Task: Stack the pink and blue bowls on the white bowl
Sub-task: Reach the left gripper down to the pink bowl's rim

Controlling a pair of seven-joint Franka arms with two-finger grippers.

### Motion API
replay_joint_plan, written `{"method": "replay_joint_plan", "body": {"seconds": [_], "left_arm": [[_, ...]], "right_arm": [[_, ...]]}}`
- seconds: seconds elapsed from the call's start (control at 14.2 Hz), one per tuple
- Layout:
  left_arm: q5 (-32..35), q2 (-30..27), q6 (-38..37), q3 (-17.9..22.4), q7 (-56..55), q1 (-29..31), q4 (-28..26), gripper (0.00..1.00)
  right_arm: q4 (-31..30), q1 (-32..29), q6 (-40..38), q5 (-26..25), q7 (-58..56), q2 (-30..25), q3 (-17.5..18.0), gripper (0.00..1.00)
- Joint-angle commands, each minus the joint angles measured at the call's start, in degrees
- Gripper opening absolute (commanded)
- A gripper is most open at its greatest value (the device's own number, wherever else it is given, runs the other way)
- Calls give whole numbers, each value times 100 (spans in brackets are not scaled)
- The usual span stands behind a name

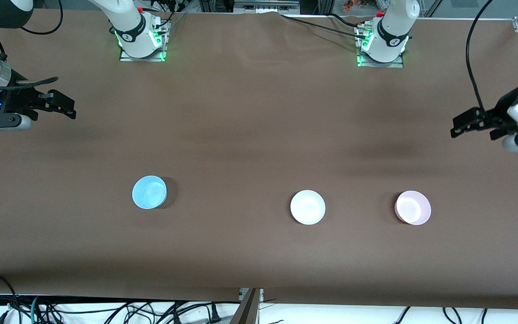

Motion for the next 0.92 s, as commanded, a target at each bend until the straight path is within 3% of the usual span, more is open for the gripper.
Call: {"method": "replay_joint_plan", "body": {"seconds": [0.0,0.42,0.85], "left_arm": [[-22,95,4,8,139,51,220,100],[-4,603,346,43,200,113,229,100],[513,2308,2015,43,209,254,220,100]], "right_arm": [[51,-34,-81,-20,3,-8,17,100],[33,-34,-98,-20,3,-8,8,100],[33,-34,-98,85,3,-16,8,100]]}}
